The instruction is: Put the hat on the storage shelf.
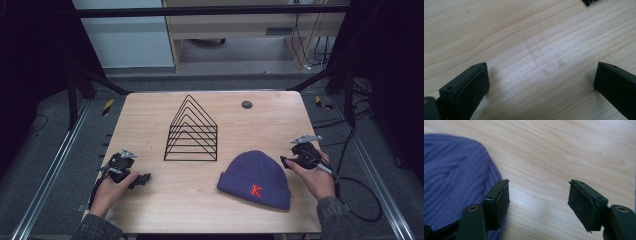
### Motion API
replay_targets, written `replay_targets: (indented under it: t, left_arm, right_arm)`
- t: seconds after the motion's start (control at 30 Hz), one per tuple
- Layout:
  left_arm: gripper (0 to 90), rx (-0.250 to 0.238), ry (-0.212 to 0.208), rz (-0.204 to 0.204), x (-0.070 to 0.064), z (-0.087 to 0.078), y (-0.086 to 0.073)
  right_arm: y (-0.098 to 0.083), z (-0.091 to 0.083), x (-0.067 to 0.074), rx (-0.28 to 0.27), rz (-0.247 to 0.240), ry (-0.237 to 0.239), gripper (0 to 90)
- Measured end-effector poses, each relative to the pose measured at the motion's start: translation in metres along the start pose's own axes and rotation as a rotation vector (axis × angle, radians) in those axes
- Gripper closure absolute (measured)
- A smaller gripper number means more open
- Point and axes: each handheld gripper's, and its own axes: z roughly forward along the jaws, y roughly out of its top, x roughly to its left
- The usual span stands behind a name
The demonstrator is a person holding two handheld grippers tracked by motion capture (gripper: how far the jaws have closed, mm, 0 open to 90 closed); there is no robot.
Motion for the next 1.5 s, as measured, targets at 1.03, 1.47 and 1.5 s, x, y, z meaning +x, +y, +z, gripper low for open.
replay_targets:
  t: [1.03, 1.47, 1.5]
  left_arm:
    - [0.0, -0.005, -0.007, 0.018, 0.000, 0.002, 0.002]
    - [0.0, -0.012, -0.010, 0.022, 0.000, 0.001, 0.001]
    - [0.0, -0.014, -0.009, 0.019, 0.000, 0.001, 0.001]
  right_arm:
    - [0.052, 0.058, 0.051, 0.124, 0.000, 0.189, 41.3]
    - [0.049, 0.065, 0.057, 0.155, -0.011, 0.224, 59.1]
    - [0.049, 0.064, 0.057, 0.156, -0.014, 0.227, 60.5]
